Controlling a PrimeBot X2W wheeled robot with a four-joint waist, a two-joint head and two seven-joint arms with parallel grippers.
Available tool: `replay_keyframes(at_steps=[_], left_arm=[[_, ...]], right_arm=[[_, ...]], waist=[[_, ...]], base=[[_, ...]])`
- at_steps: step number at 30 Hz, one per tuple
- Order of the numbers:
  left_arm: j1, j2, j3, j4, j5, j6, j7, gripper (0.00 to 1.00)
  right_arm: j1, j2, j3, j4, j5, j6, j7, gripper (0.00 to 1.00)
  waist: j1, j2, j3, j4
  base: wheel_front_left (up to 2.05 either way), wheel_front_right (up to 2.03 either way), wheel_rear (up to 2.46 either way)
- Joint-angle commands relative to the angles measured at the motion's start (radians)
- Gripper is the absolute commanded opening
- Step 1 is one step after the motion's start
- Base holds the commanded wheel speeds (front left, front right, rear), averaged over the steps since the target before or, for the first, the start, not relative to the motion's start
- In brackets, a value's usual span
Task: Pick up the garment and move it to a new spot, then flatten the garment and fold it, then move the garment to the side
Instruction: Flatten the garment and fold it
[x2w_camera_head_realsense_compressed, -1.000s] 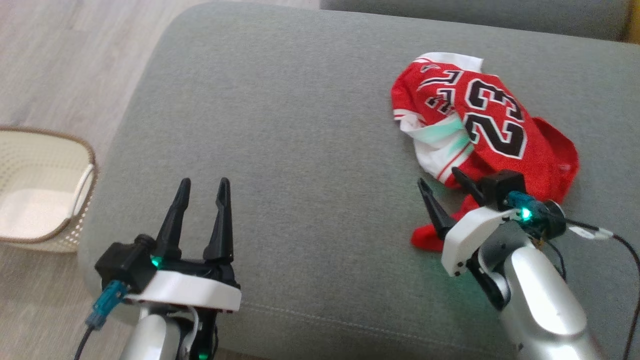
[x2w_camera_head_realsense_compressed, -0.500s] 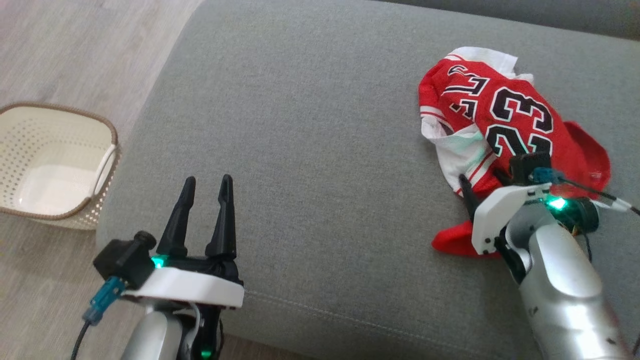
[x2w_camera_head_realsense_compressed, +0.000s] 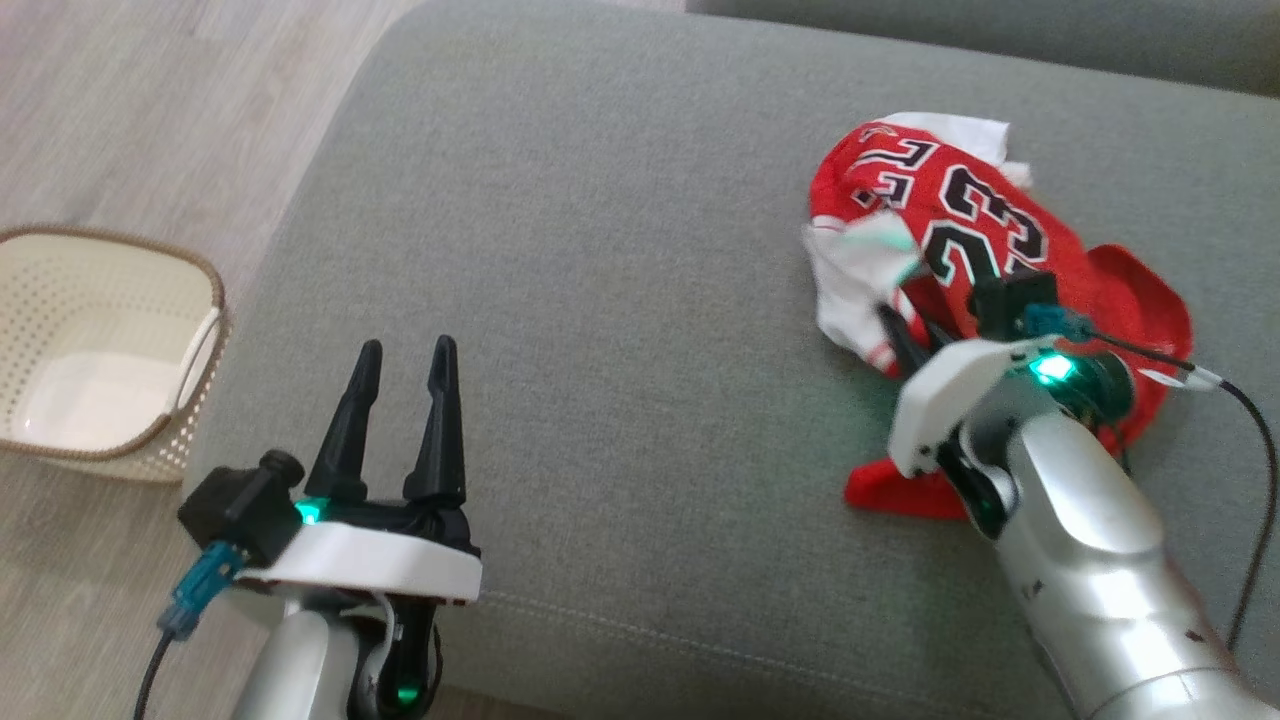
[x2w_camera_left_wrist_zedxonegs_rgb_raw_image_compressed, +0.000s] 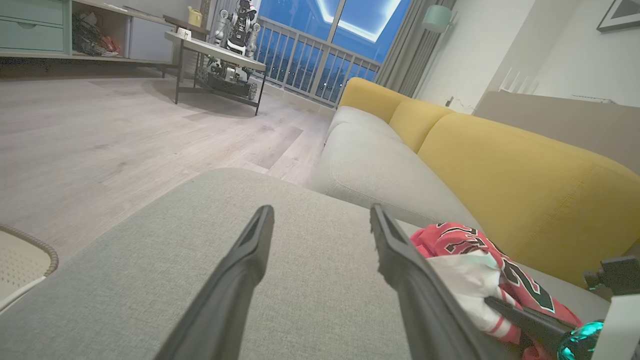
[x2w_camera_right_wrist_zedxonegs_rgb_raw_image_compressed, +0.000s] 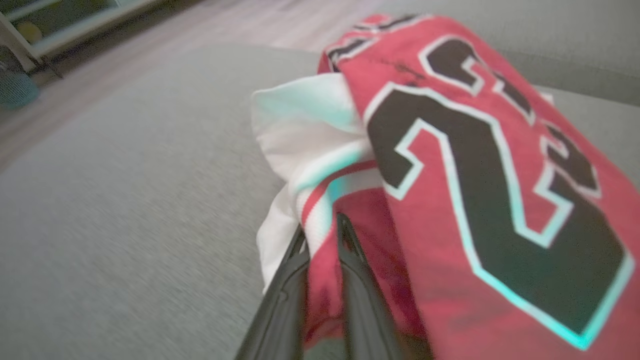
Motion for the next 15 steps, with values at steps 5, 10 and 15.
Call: replay_keyframes(at_steps=[5,10,15], left_arm=[[-0.021,0.002,0.041,-0.035,0.014,0.008,-0.005,1.00],[-0.017,0.002,0.039,-0.040,0.016,0.008,-0.005,1.00],[-0.023,0.002,0.024,-0.036,0.014,0.007,-0.005,1.00]], right_arm=[[-0.088,0.012,0.235,-0.191,0.238,0.000,-0.047,0.00],[-0.114,0.012,0.396,-0.307,0.376,0.000,-0.046,0.00],[-0.144,0.012,0.480,-0.296,0.415,0.000,-0.048,0.00]], waist=[[0.0000,0.0000,-0.029,-0.020],[0.0000,0.0000,-0.028,-0.022],[0.0000,0.0000,-0.021,-0.009]], base=[[0.00,0.00,0.00],[0.00,0.00,0.00],[0.00,0.00,0.00]])
